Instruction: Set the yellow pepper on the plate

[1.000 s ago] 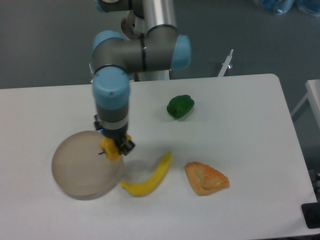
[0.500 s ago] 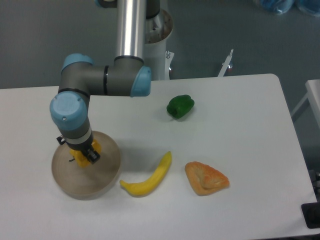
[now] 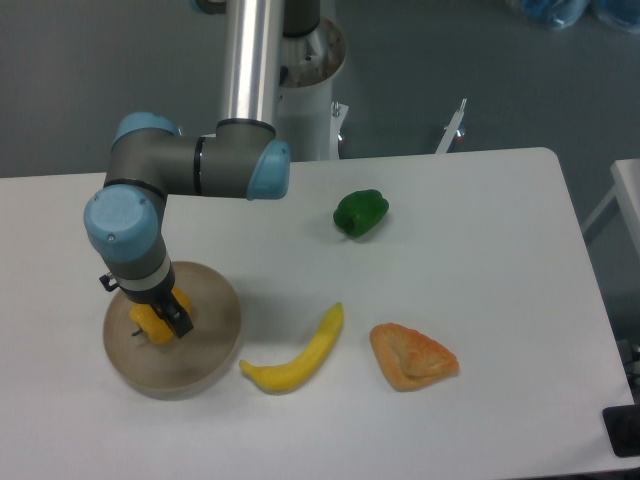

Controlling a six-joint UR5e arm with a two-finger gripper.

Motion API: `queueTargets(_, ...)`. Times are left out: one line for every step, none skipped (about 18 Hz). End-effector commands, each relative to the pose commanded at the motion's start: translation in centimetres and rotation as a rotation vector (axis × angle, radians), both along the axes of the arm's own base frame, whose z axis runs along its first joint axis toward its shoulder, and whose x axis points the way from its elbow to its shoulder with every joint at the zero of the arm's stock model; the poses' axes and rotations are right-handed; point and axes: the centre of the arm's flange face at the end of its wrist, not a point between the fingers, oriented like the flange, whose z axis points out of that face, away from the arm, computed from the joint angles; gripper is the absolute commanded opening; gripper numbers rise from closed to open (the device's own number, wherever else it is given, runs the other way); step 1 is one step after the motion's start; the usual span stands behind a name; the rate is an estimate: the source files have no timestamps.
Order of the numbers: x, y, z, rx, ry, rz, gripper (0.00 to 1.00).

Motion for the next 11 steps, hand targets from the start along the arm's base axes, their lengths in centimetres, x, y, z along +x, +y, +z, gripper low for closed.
queueTargets(-2.5,-0.3,0.7,0.010,0.007,0.026,1.00)
queueTargets(-4.1,-0.5,1.4,0.019,0.015,0.045,1.00)
queueTargets(-5.5,-0.5,2.0,0.028,0.023,0.057,1.00)
queueTargets(-7.1,-0.5,2.7,0.040,0.027,0.068,1.00)
queueTargets(-10.0,-1.0,4.1,0.063,0.037,0.076,1.00)
queueTargets(-11.4,-1.3,4.7,0.072,0.043,0.073,1.00)
queueTargets(-13.1,-1.9,5.1,0.072,0.048,0.075,1.00)
queueTargets(-14.2,-2.6,5.7,0.071,0.060,0.076,1.00)
queueTargets(-15.5,-3.4,6.2,0.064,0.080,0.064,1.00)
queueTargets(-16.7,-4.2,6.6,0.050,0.095,0.039,1.00)
queueTargets(-18.0,-4.8,6.7,0.031,0.094,0.010,1.00)
